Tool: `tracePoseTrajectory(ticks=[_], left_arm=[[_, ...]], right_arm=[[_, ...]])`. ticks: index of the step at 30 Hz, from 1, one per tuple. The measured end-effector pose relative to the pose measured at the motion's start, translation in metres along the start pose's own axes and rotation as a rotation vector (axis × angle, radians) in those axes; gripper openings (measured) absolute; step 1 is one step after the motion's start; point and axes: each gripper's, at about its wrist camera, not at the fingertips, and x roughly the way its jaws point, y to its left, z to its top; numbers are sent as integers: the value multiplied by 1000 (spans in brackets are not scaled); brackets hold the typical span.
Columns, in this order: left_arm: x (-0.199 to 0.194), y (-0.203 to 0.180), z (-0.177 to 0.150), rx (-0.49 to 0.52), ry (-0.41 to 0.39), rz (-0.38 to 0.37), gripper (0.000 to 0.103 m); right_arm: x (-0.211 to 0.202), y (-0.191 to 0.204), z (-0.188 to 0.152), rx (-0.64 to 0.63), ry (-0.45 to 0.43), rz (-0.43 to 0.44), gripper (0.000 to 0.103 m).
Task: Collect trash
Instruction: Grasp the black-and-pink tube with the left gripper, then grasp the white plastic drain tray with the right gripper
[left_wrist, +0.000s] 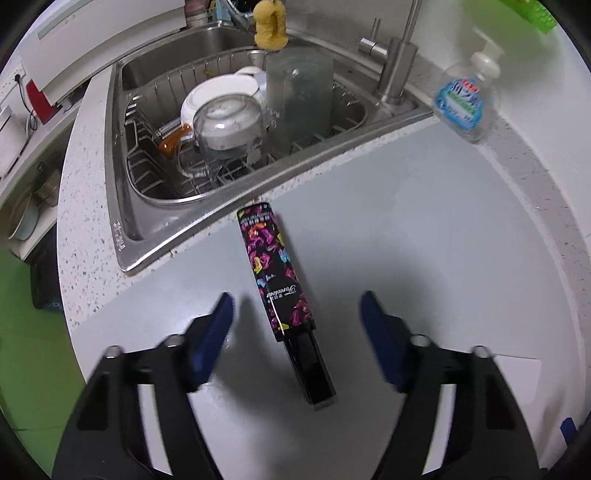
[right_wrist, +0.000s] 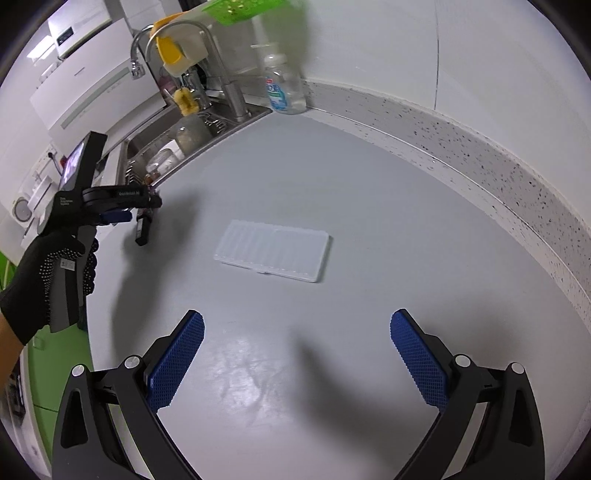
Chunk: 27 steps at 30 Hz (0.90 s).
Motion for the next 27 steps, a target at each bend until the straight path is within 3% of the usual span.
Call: tracePoseTrajectory(ticks=[5, 11, 19, 27], left_arm=[[5, -2, -1, 5, -13, 38, 30], [-1, 0, -5, 28, -34, 10, 23], [-26, -4, -16, 92, -42, -42, 22], [-60, -9, -45, 173, -28, -92, 22]], right_arm=[[2, -4, 0, 2, 5, 6, 97], [4, -1, 0, -9, 10, 10, 97], [7, 7, 12, -59, 5, 18, 97], [31, 21, 38, -251, 59, 60, 97]])
